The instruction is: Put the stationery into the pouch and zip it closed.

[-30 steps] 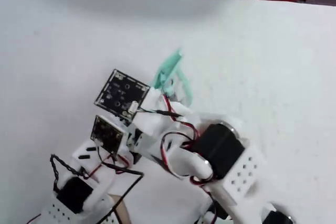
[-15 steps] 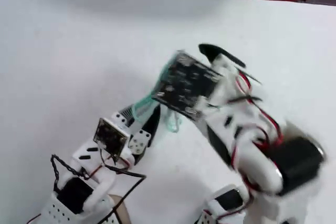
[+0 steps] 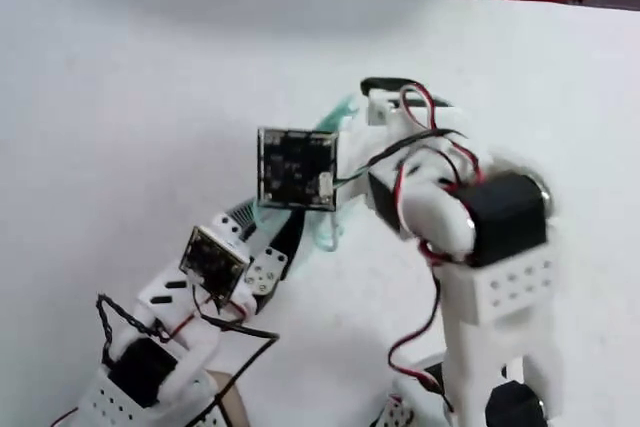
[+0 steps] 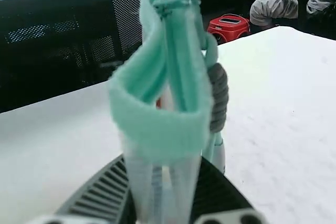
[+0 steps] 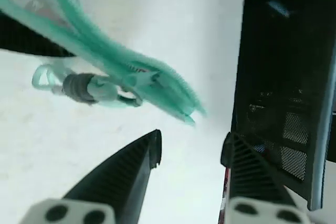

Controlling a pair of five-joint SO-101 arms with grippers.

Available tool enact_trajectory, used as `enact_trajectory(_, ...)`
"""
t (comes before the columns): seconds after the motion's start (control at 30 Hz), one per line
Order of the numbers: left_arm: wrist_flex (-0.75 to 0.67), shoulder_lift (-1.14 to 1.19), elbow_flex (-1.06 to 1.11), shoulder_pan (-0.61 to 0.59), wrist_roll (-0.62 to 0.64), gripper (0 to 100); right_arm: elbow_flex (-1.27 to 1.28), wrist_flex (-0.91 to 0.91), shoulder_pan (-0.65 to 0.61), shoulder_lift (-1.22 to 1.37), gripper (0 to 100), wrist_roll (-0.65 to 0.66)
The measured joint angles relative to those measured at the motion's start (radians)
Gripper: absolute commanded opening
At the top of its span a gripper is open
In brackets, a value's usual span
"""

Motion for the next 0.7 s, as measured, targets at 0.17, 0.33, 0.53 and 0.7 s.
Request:
enact_trajectory(0.17, 0.0, 0.0, 0.0, 0.0, 0.0, 2, 0.051, 0.0, 0.043, 0.006, 19.1, 0.173)
enact_trajectory(0.33, 0.0, 0.0, 0.0, 0.0, 0.0, 2, 0.055, -0.078, 0.049, 0.006, 26.3, 0.199)
enact_trajectory(0.53, 0.0, 0.0, 0.0, 0.0, 0.0, 2, 0.058, -0.114, 0.04, 0.078, 30.8, 0.203)
enact_trajectory(0.7, 0.0, 0.0, 0.0, 0.0, -0.003, 2, 0.031, -0.098, 0.011, 0.178, 27.6, 0.224)
